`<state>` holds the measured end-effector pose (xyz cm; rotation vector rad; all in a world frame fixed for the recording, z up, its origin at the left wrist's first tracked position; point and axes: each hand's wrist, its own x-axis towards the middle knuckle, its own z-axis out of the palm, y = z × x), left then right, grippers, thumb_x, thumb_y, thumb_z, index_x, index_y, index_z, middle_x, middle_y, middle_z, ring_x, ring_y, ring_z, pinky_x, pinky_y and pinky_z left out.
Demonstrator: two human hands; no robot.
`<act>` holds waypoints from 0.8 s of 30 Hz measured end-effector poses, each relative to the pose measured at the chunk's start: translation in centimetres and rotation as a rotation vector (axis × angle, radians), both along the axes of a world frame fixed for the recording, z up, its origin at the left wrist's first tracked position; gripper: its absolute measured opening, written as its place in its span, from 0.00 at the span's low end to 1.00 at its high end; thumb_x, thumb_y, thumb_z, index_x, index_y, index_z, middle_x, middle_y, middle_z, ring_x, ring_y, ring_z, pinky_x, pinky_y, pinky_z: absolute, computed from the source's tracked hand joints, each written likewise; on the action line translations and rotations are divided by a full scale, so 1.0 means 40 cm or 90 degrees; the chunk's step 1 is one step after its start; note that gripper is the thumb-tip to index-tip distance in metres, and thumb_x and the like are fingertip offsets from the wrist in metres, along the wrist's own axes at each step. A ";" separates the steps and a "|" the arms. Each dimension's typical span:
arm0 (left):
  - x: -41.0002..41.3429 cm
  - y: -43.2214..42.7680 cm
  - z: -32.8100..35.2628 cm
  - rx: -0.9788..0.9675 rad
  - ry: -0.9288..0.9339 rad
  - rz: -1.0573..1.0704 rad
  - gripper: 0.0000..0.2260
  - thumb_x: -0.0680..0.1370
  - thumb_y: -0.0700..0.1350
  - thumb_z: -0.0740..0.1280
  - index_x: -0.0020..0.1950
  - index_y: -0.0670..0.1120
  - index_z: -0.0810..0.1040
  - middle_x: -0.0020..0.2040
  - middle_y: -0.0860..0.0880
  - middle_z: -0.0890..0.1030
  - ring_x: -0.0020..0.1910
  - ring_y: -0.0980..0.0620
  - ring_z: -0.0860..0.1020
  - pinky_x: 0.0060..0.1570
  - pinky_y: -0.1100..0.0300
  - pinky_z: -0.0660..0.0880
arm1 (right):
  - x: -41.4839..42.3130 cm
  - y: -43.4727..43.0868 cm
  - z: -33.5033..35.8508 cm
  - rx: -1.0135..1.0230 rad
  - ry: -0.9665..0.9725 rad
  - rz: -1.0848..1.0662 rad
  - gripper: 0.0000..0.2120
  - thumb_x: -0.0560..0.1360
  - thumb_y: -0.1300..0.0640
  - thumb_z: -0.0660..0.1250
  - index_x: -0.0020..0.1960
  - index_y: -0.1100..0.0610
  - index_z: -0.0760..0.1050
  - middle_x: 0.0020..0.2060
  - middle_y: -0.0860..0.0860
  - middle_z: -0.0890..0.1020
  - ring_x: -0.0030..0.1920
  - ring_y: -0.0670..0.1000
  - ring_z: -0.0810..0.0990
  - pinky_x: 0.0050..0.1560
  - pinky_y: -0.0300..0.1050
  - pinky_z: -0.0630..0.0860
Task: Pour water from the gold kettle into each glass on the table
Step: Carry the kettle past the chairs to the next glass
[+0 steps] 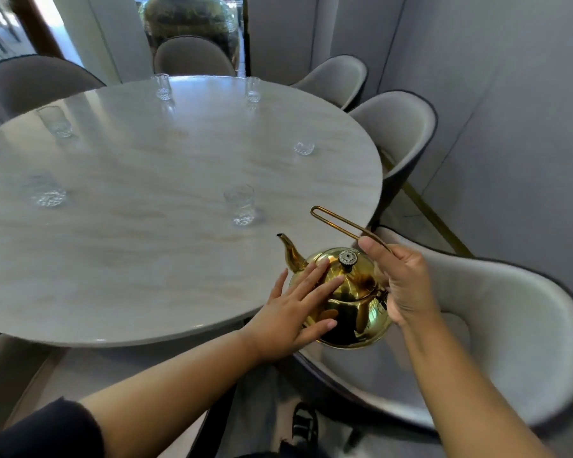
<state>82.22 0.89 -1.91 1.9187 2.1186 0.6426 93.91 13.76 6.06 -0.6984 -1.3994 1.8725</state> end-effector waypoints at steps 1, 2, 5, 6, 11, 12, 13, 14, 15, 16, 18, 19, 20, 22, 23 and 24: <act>0.018 -0.019 0.005 -0.001 0.001 -0.018 0.27 0.78 0.63 0.50 0.74 0.62 0.42 0.77 0.56 0.40 0.75 0.57 0.37 0.70 0.55 0.29 | 0.027 -0.028 0.004 -0.002 -0.001 -0.022 0.19 0.67 0.57 0.74 0.22 0.54 0.70 0.16 0.44 0.67 0.18 0.42 0.65 0.28 0.37 0.69; 0.038 -0.037 0.008 0.002 0.003 -0.035 0.27 0.78 0.62 0.51 0.74 0.62 0.43 0.77 0.56 0.40 0.75 0.57 0.37 0.70 0.55 0.29 | 0.055 -0.054 0.005 0.000 -0.005 -0.046 0.21 0.68 0.58 0.73 0.20 0.53 0.69 0.15 0.44 0.67 0.18 0.42 0.65 0.26 0.35 0.68; 0.102 -0.090 0.019 0.013 0.002 -0.090 0.27 0.78 0.62 0.51 0.75 0.61 0.44 0.77 0.56 0.41 0.75 0.57 0.37 0.70 0.55 0.29 | 0.145 -0.134 0.014 0.021 -0.038 -0.117 0.23 0.66 0.53 0.72 0.17 0.52 0.65 0.15 0.43 0.63 0.18 0.42 0.60 0.31 0.38 0.66; 0.126 -0.106 0.023 0.012 0.000 -0.111 0.27 0.78 0.62 0.51 0.75 0.61 0.44 0.77 0.56 0.41 0.75 0.58 0.36 0.70 0.56 0.28 | 0.178 -0.159 0.016 0.027 -0.049 -0.139 0.23 0.64 0.50 0.72 0.17 0.52 0.64 0.15 0.43 0.63 0.19 0.43 0.59 0.34 0.41 0.66; 0.249 -0.156 0.034 0.022 0.003 -0.218 0.27 0.78 0.64 0.49 0.72 0.67 0.38 0.77 0.57 0.40 0.75 0.56 0.37 0.71 0.54 0.31 | 0.339 -0.256 0.028 0.016 -0.045 -0.250 0.23 0.62 0.50 0.73 0.17 0.52 0.62 0.16 0.43 0.60 0.20 0.43 0.56 0.30 0.40 0.60; 0.275 -0.160 0.036 0.021 0.004 -0.240 0.27 0.78 0.64 0.49 0.72 0.68 0.37 0.77 0.57 0.40 0.75 0.56 0.37 0.71 0.54 0.31 | 0.371 -0.272 0.032 0.015 -0.042 -0.271 0.23 0.62 0.50 0.73 0.18 0.52 0.62 0.16 0.43 0.60 0.20 0.43 0.56 0.28 0.39 0.60; 0.302 -0.161 0.039 0.019 0.003 -0.262 0.27 0.78 0.64 0.49 0.71 0.68 0.37 0.77 0.57 0.39 0.75 0.56 0.37 0.71 0.53 0.32 | 0.403 -0.286 0.036 0.012 -0.046 -0.296 0.23 0.62 0.50 0.73 0.18 0.52 0.62 0.16 0.43 0.60 0.19 0.43 0.56 0.27 0.38 0.60; 0.328 -0.159 0.041 0.017 0.000 -0.283 0.27 0.78 0.64 0.49 0.72 0.67 0.38 0.77 0.57 0.39 0.75 0.56 0.37 0.71 0.53 0.32 | 0.436 -0.295 0.036 0.007 -0.050 -0.319 0.24 0.63 0.51 0.73 0.17 0.53 0.63 0.15 0.43 0.61 0.19 0.42 0.57 0.26 0.36 0.61; 0.356 -0.154 0.044 0.017 -0.003 -0.304 0.27 0.78 0.64 0.49 0.72 0.66 0.39 0.77 0.57 0.39 0.75 0.56 0.37 0.71 0.53 0.32 | 0.468 -0.303 0.037 -0.001 -0.050 -0.340 0.24 0.65 0.53 0.73 0.17 0.53 0.64 0.15 0.43 0.62 0.19 0.42 0.58 0.26 0.34 0.62; 0.384 -0.147 0.045 0.020 -0.006 -0.324 0.27 0.78 0.64 0.50 0.73 0.65 0.40 0.77 0.57 0.40 0.75 0.56 0.37 0.71 0.53 0.32 | 0.502 -0.307 0.037 -0.006 -0.046 -0.359 0.24 0.66 0.54 0.72 0.16 0.53 0.65 0.14 0.43 0.62 0.18 0.41 0.59 0.26 0.33 0.63; 0.443 -0.125 0.045 0.029 -0.009 -0.359 0.27 0.78 0.64 0.50 0.73 0.64 0.41 0.77 0.56 0.40 0.75 0.56 0.37 0.70 0.55 0.31 | 0.568 -0.310 0.039 -0.001 -0.045 -0.397 0.24 0.66 0.54 0.72 0.16 0.53 0.65 0.15 0.43 0.62 0.19 0.42 0.58 0.28 0.36 0.62; 0.474 -0.110 0.042 0.031 -0.008 -0.375 0.27 0.78 0.63 0.50 0.74 0.64 0.41 0.77 0.57 0.39 0.75 0.56 0.37 0.70 0.56 0.30 | 0.601 -0.309 0.041 0.002 -0.050 -0.414 0.24 0.66 0.54 0.72 0.16 0.52 0.65 0.15 0.43 0.61 0.19 0.42 0.57 0.30 0.38 0.62; 0.506 -0.093 0.040 0.033 -0.006 -0.391 0.27 0.78 0.63 0.51 0.74 0.64 0.41 0.76 0.57 0.39 0.75 0.56 0.36 0.69 0.57 0.29 | 0.635 -0.303 0.041 0.002 -0.055 -0.429 0.25 0.67 0.54 0.72 0.15 0.52 0.65 0.15 0.43 0.61 0.19 0.43 0.57 0.31 0.39 0.63; 0.571 -0.053 0.036 0.032 -0.002 -0.422 0.28 0.79 0.62 0.51 0.74 0.63 0.41 0.76 0.58 0.38 0.75 0.56 0.36 0.69 0.58 0.28 | 0.704 -0.284 0.040 -0.001 -0.057 -0.460 0.25 0.65 0.53 0.72 0.16 0.52 0.63 0.15 0.43 0.61 0.19 0.43 0.57 0.33 0.40 0.64; 0.602 -0.031 0.035 0.031 -0.001 -0.434 0.28 0.79 0.62 0.51 0.74 0.62 0.42 0.76 0.57 0.38 0.75 0.56 0.36 0.69 0.57 0.29 | 0.737 -0.271 0.039 0.001 -0.058 -0.475 0.25 0.64 0.52 0.72 0.16 0.52 0.62 0.15 0.43 0.60 0.19 0.43 0.56 0.32 0.39 0.64; 0.635 -0.008 0.033 0.030 -0.002 -0.445 0.28 0.79 0.62 0.51 0.75 0.61 0.42 0.77 0.57 0.38 0.75 0.56 0.37 0.70 0.56 0.30 | 0.771 -0.256 0.038 0.004 -0.059 -0.488 0.25 0.63 0.51 0.73 0.17 0.52 0.60 0.15 0.43 0.60 0.19 0.43 0.56 0.30 0.38 0.63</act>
